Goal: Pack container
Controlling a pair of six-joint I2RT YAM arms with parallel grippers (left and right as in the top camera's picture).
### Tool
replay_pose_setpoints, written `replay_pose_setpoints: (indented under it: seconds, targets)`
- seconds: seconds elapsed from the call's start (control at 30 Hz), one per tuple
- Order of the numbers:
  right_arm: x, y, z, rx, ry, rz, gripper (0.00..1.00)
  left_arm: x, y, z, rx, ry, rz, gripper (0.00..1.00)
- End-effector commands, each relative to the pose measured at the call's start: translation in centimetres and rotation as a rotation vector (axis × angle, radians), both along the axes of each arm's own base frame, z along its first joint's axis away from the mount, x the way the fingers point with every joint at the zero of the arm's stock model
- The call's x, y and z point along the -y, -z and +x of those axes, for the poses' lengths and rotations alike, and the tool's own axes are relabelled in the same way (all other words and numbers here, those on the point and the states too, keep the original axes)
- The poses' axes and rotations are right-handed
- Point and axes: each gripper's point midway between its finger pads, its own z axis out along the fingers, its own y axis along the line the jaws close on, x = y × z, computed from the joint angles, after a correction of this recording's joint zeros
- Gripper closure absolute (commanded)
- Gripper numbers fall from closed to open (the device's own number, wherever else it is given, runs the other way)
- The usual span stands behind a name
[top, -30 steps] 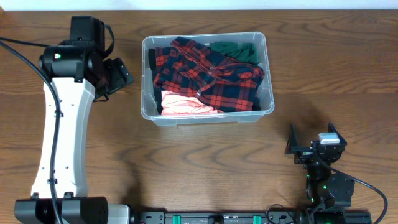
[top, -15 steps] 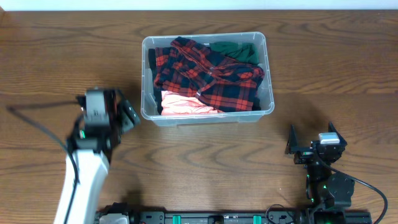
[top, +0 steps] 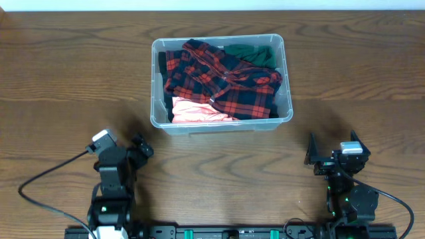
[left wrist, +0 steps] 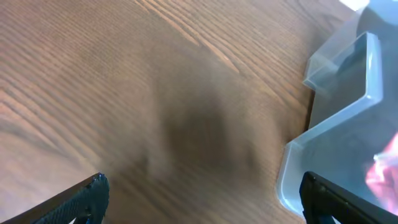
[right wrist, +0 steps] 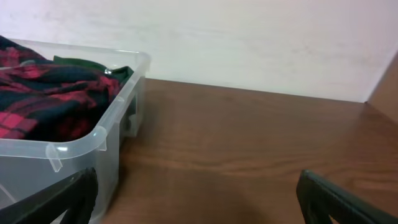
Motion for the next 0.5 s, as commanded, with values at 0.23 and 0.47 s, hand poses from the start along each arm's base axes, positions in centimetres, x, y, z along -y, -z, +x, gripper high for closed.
replay_pose_setpoints:
  seconds: [0.23, 0.47]
  targets:
    - [-0.1, 0.1, 0.0, 0.001, -0.006, -0.012, 0.01, -0.3, 0.9, -1.1, 0.098, -0.013, 0.005, 0.02]
    - [-0.1, 0.1, 0.0, 0.001, -0.007, -0.012, 0.01, -0.3, 0.6, -1.2, 0.138, -0.013, 0.005, 0.02]
